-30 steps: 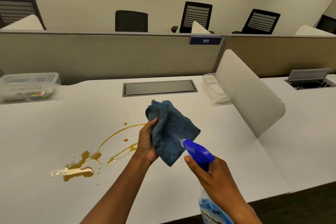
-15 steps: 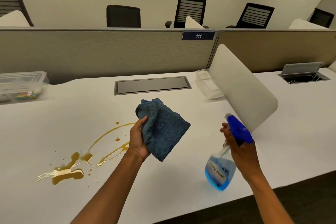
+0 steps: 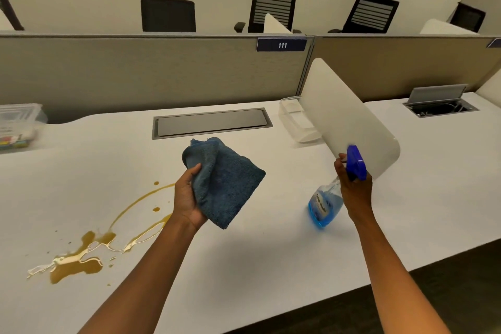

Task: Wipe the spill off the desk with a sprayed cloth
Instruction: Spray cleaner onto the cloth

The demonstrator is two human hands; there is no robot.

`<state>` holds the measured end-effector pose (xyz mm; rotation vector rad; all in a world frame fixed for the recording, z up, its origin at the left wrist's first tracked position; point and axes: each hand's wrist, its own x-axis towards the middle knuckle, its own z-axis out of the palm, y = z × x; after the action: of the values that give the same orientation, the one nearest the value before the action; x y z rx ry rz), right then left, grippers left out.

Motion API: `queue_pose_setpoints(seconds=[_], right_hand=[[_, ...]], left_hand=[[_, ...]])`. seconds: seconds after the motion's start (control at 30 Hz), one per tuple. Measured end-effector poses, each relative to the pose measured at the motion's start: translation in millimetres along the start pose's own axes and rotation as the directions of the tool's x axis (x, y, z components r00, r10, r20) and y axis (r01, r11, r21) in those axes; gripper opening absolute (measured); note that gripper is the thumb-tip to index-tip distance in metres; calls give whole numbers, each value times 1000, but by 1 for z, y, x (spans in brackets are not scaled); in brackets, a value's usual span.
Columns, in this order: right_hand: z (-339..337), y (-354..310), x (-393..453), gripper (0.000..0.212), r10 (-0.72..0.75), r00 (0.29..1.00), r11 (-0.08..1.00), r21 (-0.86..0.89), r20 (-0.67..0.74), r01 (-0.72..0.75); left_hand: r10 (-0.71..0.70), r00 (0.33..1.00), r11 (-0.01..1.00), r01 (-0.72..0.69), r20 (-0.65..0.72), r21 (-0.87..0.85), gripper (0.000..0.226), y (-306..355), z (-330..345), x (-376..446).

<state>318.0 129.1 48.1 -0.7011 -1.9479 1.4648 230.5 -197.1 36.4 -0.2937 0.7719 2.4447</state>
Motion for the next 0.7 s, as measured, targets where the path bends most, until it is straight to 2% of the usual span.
queue_pose_setpoints(seconds=[0.07,0.2,0.27,0.37,0.43,0.5,0.6,0.67,0.7], right_hand=[[2,6,7,42,10,1000,1000,7,5,-10],[8,16,16,36,56,998,997,-46,22,-55],[11,16,16,47,57,998,997,-51,22,-55],[13,9,13,76,38,999,998,-51,35,-36],[11,7,9,74,32,999,997,-67,42,-29],[2,7,1,83,11,1000,995,-98,29,-8],[-12,-6,-24,95,-86,989,995,-60,-116,80],[-16,-20,-46,86,-186,948,983,-47,-258,179],[-13,-26,-56,79,-221,934,975,-34,-282,220]], left_hand=[[1,1000,1000,-1,2,-1,30,1,1,2],[9,1000,1000,-9,6,-5,30,3,4,5],[19,1000,1000,-19,1,-1,29,3,6,5],[23,1000,1000,-23,-8,7,29,4,7,6],[16,1000,1000,-16,-12,12,30,4,7,5],[5,1000,1000,-5,-8,10,29,3,8,3],[-7,1000,1000,7,-9,8,31,2,6,-1],[-15,1000,1000,16,-7,19,32,0,7,-5],[-19,1000,999,19,-10,32,30,-1,6,-6]])
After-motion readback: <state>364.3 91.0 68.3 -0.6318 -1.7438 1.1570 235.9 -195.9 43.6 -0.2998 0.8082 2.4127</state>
